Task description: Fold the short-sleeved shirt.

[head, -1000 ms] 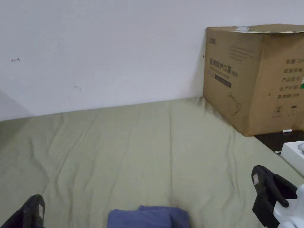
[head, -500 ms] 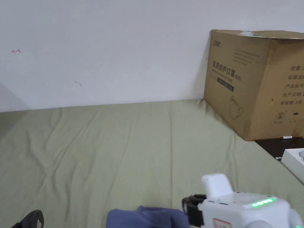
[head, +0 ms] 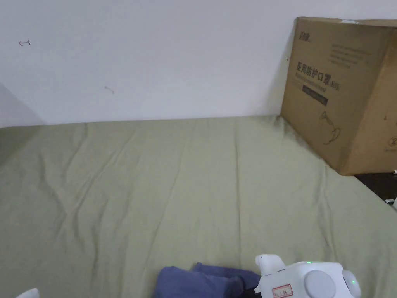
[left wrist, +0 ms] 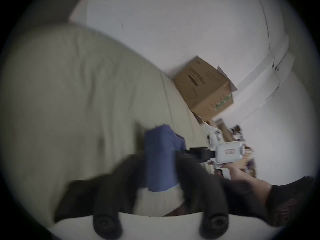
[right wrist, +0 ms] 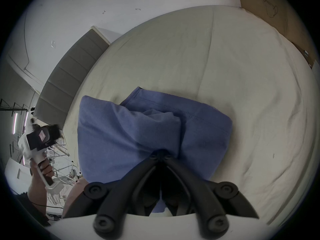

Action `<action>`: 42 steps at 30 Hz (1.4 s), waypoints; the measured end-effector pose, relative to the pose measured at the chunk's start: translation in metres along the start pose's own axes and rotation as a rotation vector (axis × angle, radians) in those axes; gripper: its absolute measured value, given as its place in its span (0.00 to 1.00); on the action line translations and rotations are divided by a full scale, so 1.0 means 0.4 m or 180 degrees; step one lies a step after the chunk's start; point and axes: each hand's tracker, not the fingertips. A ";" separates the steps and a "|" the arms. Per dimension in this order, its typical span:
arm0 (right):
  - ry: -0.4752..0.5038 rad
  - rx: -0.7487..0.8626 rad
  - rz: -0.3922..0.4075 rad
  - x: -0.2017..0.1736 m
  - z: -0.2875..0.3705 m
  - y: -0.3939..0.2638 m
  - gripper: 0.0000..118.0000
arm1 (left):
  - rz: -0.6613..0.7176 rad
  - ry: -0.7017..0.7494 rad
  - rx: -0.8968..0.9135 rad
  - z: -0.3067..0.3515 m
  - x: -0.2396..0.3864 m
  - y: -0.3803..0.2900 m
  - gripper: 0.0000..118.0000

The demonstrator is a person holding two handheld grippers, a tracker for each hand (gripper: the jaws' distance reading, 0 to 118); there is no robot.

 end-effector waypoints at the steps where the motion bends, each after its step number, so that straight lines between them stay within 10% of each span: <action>1: 0.0024 0.0014 -0.0007 0.007 -0.001 -0.002 0.00 | 0.0037 -0.0134 -0.0123 -0.036 -0.022 0.009 0.81; 3: 0.0136 0.0046 -0.0158 0.020 -0.002 -0.009 0.00 | -0.0046 -0.0188 -0.0367 -0.106 -0.062 0.022 1.00; 18: 0.0411 0.0231 -0.0594 0.061 -0.004 -0.050 0.00 | 0.0782 -0.1162 -0.0843 -0.396 -0.117 0.022 0.94; 20: 0.0444 0.0247 -0.0651 0.062 -0.002 -0.052 0.00 | 0.0422 -0.0673 -0.0885 -0.410 -0.102 0.008 0.69; 21: 0.0444 0.0249 -0.0667 0.062 -0.001 -0.052 0.00 | 0.0307 -0.0275 -0.0884 -0.413 -0.105 0.006 0.27; 22: 0.0475 0.0260 -0.0687 0.063 0.002 -0.054 0.00 | 0.0487 -0.0206 -0.0920 -0.415 -0.119 -0.006 0.22; 24: 0.0446 0.0309 -0.0679 0.051 0.012 -0.055 0.00 | 0.0791 -0.0558 -0.0817 -0.401 -0.109 0.006 0.22; 32: 0.0813 0.1047 -0.0602 0.007 0.257 -0.080 0.00 | -0.0464 0.0507 -0.1036 -0.214 -0.026 0.157 0.22; 42: 0.0065 0.1138 -0.0827 0.051 0.388 -0.177 0.00 | -0.0638 0.2087 -0.1081 0.181 -0.167 0.382 0.22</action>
